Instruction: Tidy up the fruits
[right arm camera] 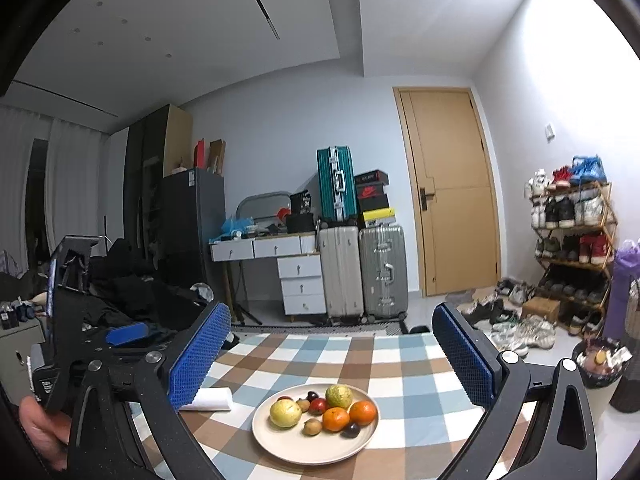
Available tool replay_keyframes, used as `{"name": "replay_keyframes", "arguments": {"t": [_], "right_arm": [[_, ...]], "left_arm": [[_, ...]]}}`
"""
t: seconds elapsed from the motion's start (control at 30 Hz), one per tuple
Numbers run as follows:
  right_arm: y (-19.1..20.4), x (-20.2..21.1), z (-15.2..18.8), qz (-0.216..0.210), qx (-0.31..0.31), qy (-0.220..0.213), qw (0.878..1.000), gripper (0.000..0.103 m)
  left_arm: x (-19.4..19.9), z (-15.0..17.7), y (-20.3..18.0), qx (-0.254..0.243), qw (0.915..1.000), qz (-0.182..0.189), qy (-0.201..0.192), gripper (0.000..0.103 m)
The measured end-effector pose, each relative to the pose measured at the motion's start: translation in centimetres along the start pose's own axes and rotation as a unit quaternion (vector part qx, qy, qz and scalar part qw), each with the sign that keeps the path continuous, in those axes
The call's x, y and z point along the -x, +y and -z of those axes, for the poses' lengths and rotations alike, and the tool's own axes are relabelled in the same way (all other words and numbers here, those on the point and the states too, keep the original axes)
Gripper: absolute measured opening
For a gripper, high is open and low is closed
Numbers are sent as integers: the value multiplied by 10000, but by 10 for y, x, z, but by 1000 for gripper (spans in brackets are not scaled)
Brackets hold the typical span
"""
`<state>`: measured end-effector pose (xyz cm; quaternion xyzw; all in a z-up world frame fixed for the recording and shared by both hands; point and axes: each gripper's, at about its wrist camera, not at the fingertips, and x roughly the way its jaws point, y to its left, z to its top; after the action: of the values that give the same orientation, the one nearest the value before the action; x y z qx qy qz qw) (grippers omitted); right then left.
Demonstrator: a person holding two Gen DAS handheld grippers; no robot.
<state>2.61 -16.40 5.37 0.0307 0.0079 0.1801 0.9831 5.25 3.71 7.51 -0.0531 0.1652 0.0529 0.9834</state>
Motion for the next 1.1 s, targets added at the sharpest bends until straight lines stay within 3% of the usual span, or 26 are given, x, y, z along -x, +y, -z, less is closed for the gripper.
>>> {"name": "replay_keyframes", "arguments": {"t": [0.23,0.43,0.67,1.1], "right_arm": [[9,12,8,106,249,-235,9994,103],[13,12,23,254,560,-207,9979,103],[10,-1,57,454,879,108,9950,103],[-15,-33,109,609,684,772,9928,103]], "left_arm": [[24,13,7,9,9995,12,-308,102],[15,33,10,-123,9991,-190,-371,102],[-7,64,17,-163,9983,-348,-429,102],[-56,106,19,-257,9991,-300,-157,102]]}}
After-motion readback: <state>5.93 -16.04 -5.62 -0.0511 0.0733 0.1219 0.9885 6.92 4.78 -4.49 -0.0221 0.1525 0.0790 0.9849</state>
